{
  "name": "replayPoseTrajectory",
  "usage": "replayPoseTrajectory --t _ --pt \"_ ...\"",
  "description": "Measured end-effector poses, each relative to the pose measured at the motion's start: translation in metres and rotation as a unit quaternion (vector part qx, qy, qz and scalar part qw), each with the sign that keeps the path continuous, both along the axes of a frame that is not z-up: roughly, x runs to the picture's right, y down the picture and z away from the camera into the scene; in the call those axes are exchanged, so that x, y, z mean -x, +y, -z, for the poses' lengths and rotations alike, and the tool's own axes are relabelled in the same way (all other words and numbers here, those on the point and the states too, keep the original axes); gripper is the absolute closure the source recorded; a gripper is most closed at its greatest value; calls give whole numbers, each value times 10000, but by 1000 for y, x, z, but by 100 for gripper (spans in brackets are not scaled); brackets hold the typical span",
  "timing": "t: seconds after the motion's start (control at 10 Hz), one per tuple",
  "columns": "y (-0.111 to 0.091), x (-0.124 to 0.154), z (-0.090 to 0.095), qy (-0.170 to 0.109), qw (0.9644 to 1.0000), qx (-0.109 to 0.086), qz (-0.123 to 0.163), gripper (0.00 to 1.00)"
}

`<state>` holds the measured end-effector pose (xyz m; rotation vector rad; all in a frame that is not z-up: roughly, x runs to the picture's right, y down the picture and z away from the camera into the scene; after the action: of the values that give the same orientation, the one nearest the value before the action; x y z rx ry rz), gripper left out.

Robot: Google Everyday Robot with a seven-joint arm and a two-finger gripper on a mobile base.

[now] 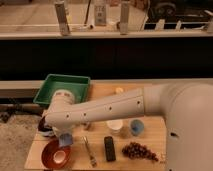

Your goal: Wipe red bowl with sponge

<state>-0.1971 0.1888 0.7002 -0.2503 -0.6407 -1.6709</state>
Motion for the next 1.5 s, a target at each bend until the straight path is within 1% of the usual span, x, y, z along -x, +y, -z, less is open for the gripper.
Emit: replayPoseTrajectory --t 0.2,0.3,0.4,0.5,0.6,0.8,1.0,1.2,1.3,1.5 --pt "6 6 -8 -11 10000 45 66 100" --pt "13 11 -13 -80 9999 80 124 100" --pt "21 17 -14 -245 9993 126 251 100" --pt "30 27 -8 -440 9982 182 366 100" --pt "42 38 2 -668 9962 239 501 100" --pt "56 52 11 -944 9926 293 702 100" --pt "65 61 10 -1057 9898 322 898 100" --pt "71 60 3 -1096 9882 310 1022 100" --pt "74 57 2 -1135 9877 323 1027 100" --pt "76 47 -3 -1223 9869 284 1016 100"
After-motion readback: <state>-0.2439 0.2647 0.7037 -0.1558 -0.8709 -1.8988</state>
